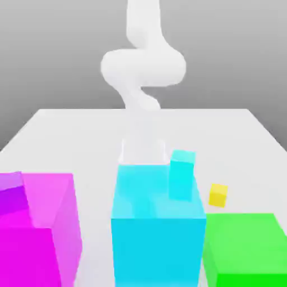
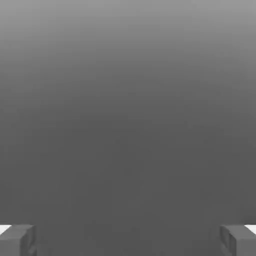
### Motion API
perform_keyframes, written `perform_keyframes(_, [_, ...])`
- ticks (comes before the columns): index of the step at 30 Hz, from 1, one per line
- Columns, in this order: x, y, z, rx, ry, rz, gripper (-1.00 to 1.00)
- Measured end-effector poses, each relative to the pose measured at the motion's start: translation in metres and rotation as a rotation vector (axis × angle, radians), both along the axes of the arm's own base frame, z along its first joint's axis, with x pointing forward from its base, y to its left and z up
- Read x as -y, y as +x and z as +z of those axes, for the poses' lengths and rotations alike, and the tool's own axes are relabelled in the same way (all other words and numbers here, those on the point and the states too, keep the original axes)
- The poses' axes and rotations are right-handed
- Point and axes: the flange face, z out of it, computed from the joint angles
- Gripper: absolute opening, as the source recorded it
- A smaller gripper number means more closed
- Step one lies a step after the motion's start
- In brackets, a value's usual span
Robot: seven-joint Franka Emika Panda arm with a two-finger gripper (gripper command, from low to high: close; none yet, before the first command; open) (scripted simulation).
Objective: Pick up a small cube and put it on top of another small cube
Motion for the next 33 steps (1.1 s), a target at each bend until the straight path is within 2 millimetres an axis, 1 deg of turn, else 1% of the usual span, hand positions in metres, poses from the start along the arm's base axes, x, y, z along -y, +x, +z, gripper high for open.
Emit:
perform_keyframes(2, [-0.027,0.018,-0.050,-0.068,-0.028,0.099,0.00])
perform_keyframes(4, [-0.055,0.029,-0.099,-0.132,-0.059,0.197,0.00])
perform_keyframes(6, [-0.083,0.031,-0.146,-0.191,-0.092,0.291,0.00])
perform_keyframes(9, [-0.122,0.021,-0.216,-0.275,-0.146,0.432,0.00])
perform_keyframes(12, [-0.155,-0.003,-0.282,-0.356,-0.205,0.575,0.00])
perform_keyframes(15, [-0.179,-0.039,-0.344,-0.434,-0.270,0.718,0.00])
perform_keyframes(18, [-0.193,-0.083,-0.401,-0.509,-0.341,0.861,0.00])
perform_keyframes(20, [-0.195,-0.116,-0.434,-0.557,-0.392,0.956,0.00])
perform_keyframes(21, [-0.194,-0.132,-0.450,-0.581,-0.418,1.002,0.00])
perform_keyframes(22, [-0.193,-0.144,-0.462,-0.598,-0.436,1.037,0.00])
perform_keyframes(23, [-0.193,-0.150,-0.470,-0.607,-0.444,1.055,0.00])
perform_keyframes(24, [-0.193,-0.152,-0.477,-0.611,-0.446,1.067,0.00])
perform_keyframes(33, [-0.192,-0.156,-0.532,-0.615,-0.450,1.074,0.00])
